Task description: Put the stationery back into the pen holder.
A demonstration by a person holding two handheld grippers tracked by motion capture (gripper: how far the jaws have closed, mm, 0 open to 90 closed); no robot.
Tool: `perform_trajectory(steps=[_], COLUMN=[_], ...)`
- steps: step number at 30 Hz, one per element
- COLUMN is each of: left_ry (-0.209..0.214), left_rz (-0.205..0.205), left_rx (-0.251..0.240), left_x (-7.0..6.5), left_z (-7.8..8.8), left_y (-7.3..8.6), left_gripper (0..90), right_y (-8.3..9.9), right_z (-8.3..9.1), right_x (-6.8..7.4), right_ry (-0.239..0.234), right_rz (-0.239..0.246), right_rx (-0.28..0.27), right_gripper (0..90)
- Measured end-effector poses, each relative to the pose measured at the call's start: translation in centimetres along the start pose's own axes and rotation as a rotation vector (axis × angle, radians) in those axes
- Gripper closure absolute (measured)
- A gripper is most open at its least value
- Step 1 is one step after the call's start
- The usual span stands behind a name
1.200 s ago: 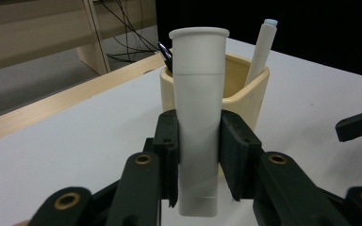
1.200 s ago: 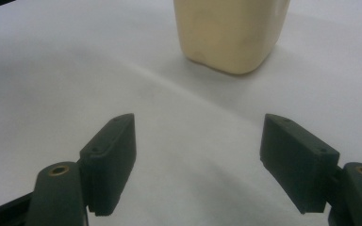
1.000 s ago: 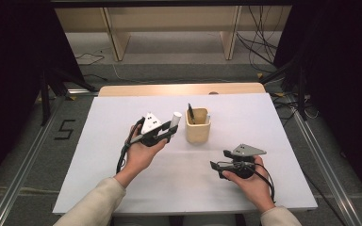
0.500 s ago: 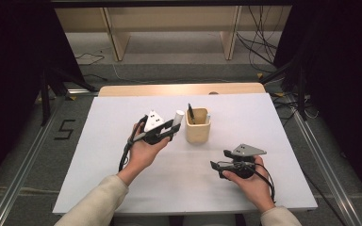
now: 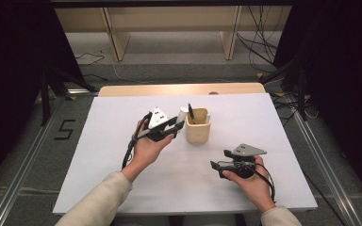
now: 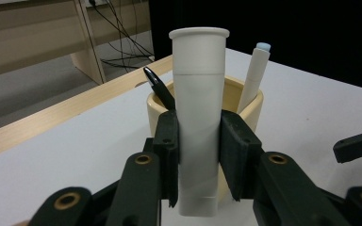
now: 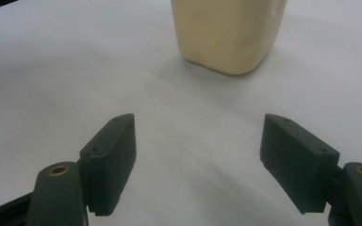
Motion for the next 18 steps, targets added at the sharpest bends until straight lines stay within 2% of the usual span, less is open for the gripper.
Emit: perform_trajectory(steps=[18], left_ry=[0.004], left_rz=[-0.001], left_rx=[-0.005], left_x=[0.05], left_z=[-0.54], left_y=[-0.59], left_gripper=[70.1], right_y=[0.02], right_z=[-0.05], right_x=[-0.03], right_ry=[0.001], right_rz=[0.0], right_rx=[0.0], right_gripper=[28.4])
Point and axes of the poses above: each handheld gripper's, and its own axes: z roughly backward along the jaws, y roughly out of its underside, x roughly to its left, the point moved 3 cm from there along -z, roughly forward along the jaws, and after that the axes turned 11 degrees about y, right-handed, at the moved point
